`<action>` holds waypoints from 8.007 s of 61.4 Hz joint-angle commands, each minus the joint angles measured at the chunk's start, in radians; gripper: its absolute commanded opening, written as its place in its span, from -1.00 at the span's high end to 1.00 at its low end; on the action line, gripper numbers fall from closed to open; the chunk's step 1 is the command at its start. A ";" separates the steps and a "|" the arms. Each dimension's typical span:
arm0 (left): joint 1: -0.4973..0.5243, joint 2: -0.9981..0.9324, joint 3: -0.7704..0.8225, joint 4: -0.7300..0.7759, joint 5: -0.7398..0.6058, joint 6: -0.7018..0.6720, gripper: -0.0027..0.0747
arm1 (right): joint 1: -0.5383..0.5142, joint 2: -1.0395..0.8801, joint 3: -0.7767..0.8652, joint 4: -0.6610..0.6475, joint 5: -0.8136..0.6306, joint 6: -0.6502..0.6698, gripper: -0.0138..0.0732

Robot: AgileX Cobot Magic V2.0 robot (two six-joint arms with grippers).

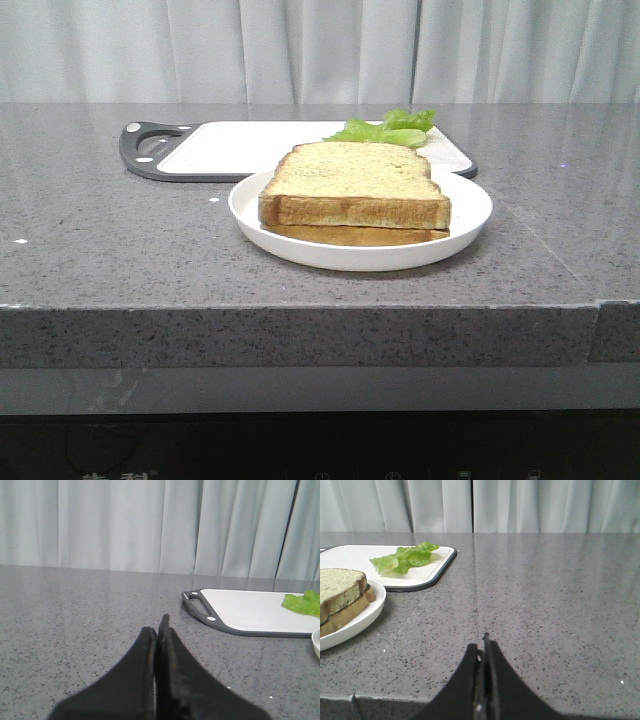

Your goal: Left arm grabs bread, right arm adds lettuce

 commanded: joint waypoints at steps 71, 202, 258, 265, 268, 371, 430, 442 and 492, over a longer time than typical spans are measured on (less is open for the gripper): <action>0.002 -0.005 -0.237 -0.030 0.008 0.000 0.98 | -0.003 -0.015 -0.213 0.064 -0.024 -0.002 0.95; -0.477 1.412 -1.234 -0.345 0.712 0.222 -0.12 | -0.003 0.387 -0.633 0.058 0.436 -0.003 -0.42; -0.486 1.723 -1.474 -0.387 0.847 0.077 -0.12 | -0.003 0.387 -0.633 0.058 0.427 -0.003 -0.42; -0.486 1.728 -1.474 -0.387 0.843 0.077 -0.12 | -0.003 0.387 -0.633 0.058 0.427 -0.003 -0.42; -0.486 1.735 -1.474 -0.387 0.841 0.077 -0.12 | -0.003 0.387 -0.633 0.058 0.427 -0.003 -0.42; -0.358 1.041 -1.164 -0.088 0.768 -0.013 0.98 | -0.003 0.387 -0.633 0.058 0.429 -0.003 -0.42; -0.358 0.655 -0.856 0.174 0.753 -0.230 0.98 | 0.001 0.924 -0.963 0.427 0.499 -0.331 -0.27; -0.358 0.655 -0.856 0.174 0.753 -0.230 0.98 | 0.033 1.161 -1.124 0.585 0.514 -0.497 -0.27; -0.358 0.655 -0.856 0.171 0.753 -0.230 0.98 | 0.090 1.933 -1.797 0.609 0.740 -0.564 -0.27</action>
